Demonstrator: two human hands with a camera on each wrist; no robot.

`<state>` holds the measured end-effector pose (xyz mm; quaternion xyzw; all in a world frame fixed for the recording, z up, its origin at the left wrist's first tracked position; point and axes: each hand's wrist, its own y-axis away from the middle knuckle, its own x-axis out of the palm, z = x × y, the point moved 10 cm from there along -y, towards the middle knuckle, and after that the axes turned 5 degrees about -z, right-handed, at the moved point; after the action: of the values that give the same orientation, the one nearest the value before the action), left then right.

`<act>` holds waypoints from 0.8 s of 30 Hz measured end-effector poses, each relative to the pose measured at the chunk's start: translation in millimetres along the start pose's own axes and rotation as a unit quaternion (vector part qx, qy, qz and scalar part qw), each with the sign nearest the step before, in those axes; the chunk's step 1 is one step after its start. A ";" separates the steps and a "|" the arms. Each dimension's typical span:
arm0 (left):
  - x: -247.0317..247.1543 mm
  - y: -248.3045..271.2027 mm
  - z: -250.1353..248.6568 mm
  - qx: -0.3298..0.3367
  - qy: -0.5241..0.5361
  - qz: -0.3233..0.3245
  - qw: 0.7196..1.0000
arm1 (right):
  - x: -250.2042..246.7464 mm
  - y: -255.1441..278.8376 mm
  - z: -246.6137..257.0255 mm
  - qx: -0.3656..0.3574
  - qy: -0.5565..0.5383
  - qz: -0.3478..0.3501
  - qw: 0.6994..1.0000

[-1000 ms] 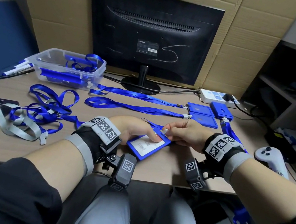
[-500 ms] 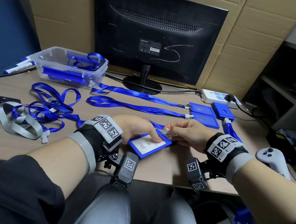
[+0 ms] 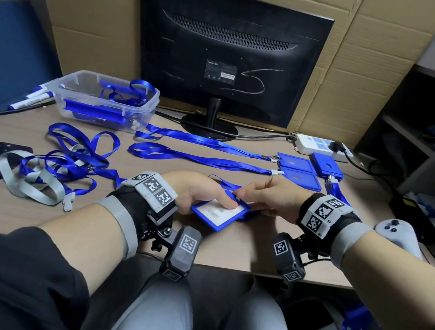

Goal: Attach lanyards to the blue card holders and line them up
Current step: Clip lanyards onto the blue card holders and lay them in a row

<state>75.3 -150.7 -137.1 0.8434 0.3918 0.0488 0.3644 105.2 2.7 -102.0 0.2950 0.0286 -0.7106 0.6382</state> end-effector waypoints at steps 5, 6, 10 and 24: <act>-1.8 14.4 -23.4 0.091 0.084 -0.013 0.992 | -16.8 10.5 14.3 0.002 0.032 -0.016 0.999; -4.2 17.4 -29.0 0.111 0.101 -0.022 0.988 | -20.5 12.4 17.3 0.004 0.031 -0.016 0.999; -10.1 29.2 -50.1 0.191 0.140 -0.039 0.971 | -10.6 22.5 29.7 -0.001 -0.012 0.062 0.998; -22.9 83.0 -95.6 0.259 0.254 -0.068 0.929 | -61.3 34.3 66.2 -0.083 -0.156 -0.104 0.979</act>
<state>76.3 -147.1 -8.5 0.8391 0.5269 0.1334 0.0237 112.3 23.4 -7.9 0.1222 0.0184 -0.8054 0.5797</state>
